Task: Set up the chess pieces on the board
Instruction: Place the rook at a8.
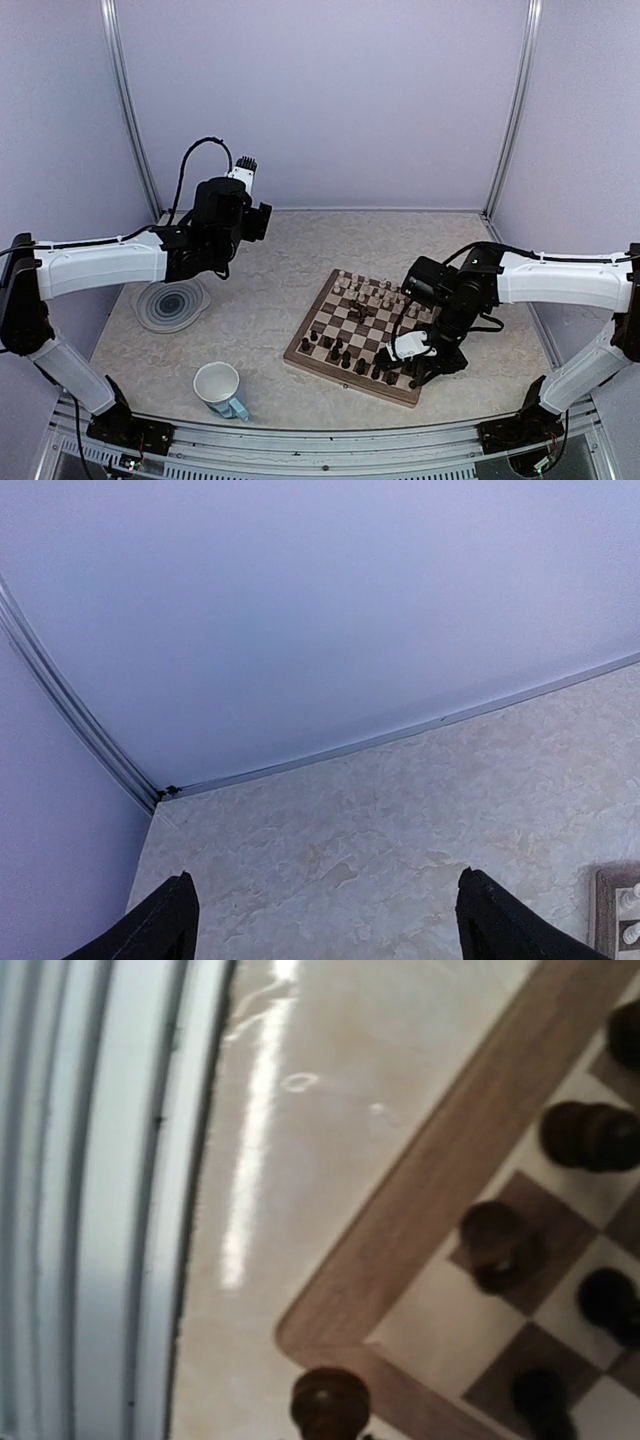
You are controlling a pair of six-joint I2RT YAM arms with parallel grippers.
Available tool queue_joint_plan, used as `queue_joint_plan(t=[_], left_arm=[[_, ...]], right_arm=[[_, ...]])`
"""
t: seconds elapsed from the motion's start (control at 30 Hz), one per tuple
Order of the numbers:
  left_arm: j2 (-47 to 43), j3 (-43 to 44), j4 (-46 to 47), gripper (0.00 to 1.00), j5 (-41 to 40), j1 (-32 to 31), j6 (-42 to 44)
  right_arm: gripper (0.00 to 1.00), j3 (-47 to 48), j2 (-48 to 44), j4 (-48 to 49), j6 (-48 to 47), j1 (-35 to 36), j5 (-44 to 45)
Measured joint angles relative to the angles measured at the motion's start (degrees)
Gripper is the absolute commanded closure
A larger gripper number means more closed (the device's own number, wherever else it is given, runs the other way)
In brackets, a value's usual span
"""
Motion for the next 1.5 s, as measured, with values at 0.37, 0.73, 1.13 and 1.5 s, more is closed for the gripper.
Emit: queue_joint_plan(t=[0.37,0.73,1.13,1.5], left_arm=[[1.75,0.63,-2.10,0.13,0.07,0.00,-0.74],[1.75,1.14,-3.61,0.13,0.74,0.00,-2.19],[1.75,2.05,-4.96,0.13,2.01,0.00,-3.63],[1.77,2.69,-6.16,0.13,2.69,0.00,-4.42]], right_arm=[[0.97,0.00,1.97,3.91,1.14,0.55,2.64],[0.96,0.00,3.98,5.46,1.75,0.68,5.14],[0.92,-0.28,5.99,6.27,1.77,0.70,5.90],[0.81,-0.59,6.73,7.67,1.95,1.01,6.62]])
